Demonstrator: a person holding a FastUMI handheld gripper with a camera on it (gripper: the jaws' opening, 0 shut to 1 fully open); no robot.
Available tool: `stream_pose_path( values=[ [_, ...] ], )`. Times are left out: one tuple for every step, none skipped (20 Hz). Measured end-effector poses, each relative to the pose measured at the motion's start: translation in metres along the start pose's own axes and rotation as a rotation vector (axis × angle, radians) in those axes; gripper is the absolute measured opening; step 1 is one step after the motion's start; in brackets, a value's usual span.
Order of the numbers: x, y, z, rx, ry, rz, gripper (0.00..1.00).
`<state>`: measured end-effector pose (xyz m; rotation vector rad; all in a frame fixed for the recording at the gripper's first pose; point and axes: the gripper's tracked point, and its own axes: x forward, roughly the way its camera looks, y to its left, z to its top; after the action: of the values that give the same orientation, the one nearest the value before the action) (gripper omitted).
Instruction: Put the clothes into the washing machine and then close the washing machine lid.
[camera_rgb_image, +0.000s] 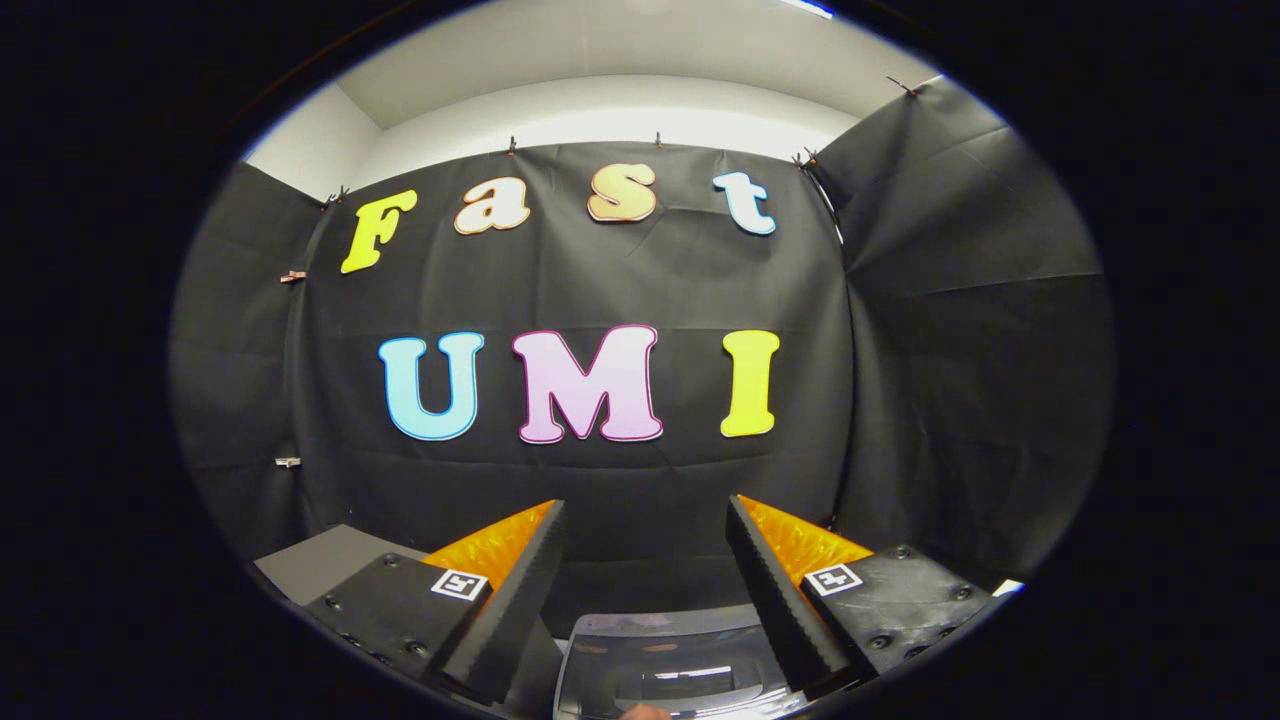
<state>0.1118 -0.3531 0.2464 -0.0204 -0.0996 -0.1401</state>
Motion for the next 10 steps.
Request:
stream_pose_path(
  values=[
    [0.0002, 0.0004, -0.0008, -0.004, 0.002, -0.001, 0.99],
    [-0.0001, 0.0027, 0.0003, -0.006, 0.0, 0.002, 0.99],
    [0.0006, 0.0043, 0.0002, -0.012, 0.001, 0.002, 0.99],
    [0.0003, 0.0034, 0.0, -0.019, 0.002, -0.002, 0.99],
    [0.0007, 0.0039, -0.0008, -0.026, 0.005, -0.003, 0.99],
    [0.0013, 0.0055, -0.0014, -0.033, 0.009, -0.002, 0.99],
    [0.0011, 0.0061, -0.0024, -0.04, 0.011, -0.002, 0.99],
    [0.0015, 0.0061, -0.0021, -0.046, 0.011, -0.004, 0.99],
    [0.002, 0.0067, -0.0026, -0.046, 0.012, -0.002, 0.99],
    [0.0014, 0.0082, -0.0034, -0.043, 0.015, 0.0, 0.99]
  ],
)
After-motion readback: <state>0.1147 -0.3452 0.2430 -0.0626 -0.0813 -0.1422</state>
